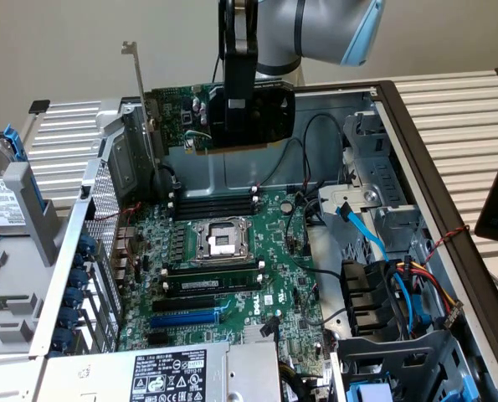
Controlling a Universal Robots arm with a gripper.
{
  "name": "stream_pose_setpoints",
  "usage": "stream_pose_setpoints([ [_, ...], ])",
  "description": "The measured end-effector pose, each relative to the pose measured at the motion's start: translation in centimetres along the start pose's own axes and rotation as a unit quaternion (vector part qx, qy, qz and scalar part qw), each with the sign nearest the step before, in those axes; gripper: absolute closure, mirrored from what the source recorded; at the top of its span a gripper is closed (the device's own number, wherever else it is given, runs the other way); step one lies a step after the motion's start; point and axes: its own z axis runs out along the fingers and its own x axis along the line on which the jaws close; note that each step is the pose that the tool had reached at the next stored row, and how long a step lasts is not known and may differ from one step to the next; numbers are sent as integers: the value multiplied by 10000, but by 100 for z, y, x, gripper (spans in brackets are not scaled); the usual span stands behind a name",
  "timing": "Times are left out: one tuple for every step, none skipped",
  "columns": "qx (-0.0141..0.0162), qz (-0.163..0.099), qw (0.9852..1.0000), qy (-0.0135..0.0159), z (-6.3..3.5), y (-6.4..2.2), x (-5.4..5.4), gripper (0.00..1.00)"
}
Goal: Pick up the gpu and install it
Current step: 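Insert the gpu into the slot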
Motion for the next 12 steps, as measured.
stream_pose_setpoints([
  [0, 0, 10000, 0, 0, 0, 0, 72],
  [0, 0, 10000, 0, 1, 0, 0, 72],
  [0, 0, 10000, 0, 4, 1, -2, 72],
  [0, 2, 10000, 0, 10, 4, -12, 72],
  [0, 7, 10000, 1, 17, 7, -20, 72],
  [1, 16, 10000, -1, 27, 10, -25, 72],
  [2, 30, 10000, -6, 38, 13, -28, 72],
  [2, 49, 10000, -11, 48, 17, -28, 72],
  [3, 76, 10000, -16, 57, 20, -28, 72],
  [4, 118, 9999, -18, 67, 21, -28, 72],
  [5, 160, 9999, -21, 78, 22, -28, 72],
  [6, 206, 9998, -23, 89, 22, -28, 72],
])
